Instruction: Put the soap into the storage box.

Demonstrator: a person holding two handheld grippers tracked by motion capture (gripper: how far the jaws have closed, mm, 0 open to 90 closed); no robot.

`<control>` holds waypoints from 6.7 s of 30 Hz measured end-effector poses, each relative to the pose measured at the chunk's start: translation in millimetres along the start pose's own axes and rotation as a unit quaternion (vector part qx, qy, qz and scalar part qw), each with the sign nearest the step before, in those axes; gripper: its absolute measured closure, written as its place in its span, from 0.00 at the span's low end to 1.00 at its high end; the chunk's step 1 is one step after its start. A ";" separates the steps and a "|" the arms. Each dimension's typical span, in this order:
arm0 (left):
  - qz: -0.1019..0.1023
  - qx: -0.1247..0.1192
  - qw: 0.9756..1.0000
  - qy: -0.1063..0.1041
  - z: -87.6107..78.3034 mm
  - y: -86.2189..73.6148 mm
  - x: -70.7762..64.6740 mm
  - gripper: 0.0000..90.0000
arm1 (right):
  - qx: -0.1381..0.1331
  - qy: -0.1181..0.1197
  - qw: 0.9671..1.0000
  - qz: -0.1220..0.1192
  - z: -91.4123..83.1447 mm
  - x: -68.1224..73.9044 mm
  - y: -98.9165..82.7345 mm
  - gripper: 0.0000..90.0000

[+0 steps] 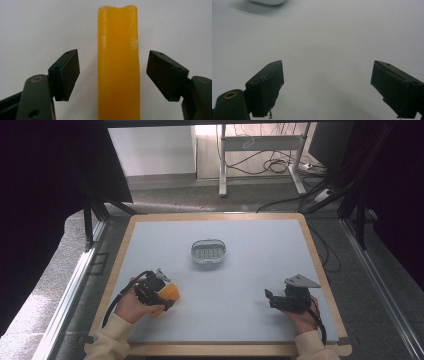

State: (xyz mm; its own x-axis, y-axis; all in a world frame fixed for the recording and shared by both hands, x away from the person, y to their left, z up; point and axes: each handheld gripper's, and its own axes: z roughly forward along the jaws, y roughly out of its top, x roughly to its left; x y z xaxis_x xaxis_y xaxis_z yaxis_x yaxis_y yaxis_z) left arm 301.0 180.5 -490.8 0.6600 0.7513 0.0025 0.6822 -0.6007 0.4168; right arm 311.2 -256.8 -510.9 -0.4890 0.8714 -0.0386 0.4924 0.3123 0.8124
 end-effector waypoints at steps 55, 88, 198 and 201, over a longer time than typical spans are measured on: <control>-0.014 -0.010 0.999 -0.033 -5.1 -4.4 2.9 0.69 | -0.006 -0.004 1.000 0.001 -3.4 0.6 1.5 0.14; -0.010 -0.046 0.997 -0.056 -22.7 10.0 16.4 0.69 | -0.011 -0.012 1.000 0.010 -7.3 -2.6 0.8 0.14; 0.120 -0.077 0.986 -0.081 -19.2 143.0 41.2 0.69 | -0.007 -0.023 1.000 -0.002 -6.1 -4.8 0.1 0.15; 0.122 -0.074 0.986 -0.082 -18.4 145.1 43.8 0.69 | -0.005 -0.022 1.000 -0.001 -5.6 -5.2 -0.2 0.15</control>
State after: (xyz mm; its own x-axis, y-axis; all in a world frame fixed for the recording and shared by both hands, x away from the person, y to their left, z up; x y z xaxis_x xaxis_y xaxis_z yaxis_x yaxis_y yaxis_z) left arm 423.1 131.3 -413.5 0.8490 0.5279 -0.0241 0.4522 -0.7023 0.5498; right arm 309.7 -263.6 -507.7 -0.4582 0.8864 -0.0658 0.4843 0.3110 0.8178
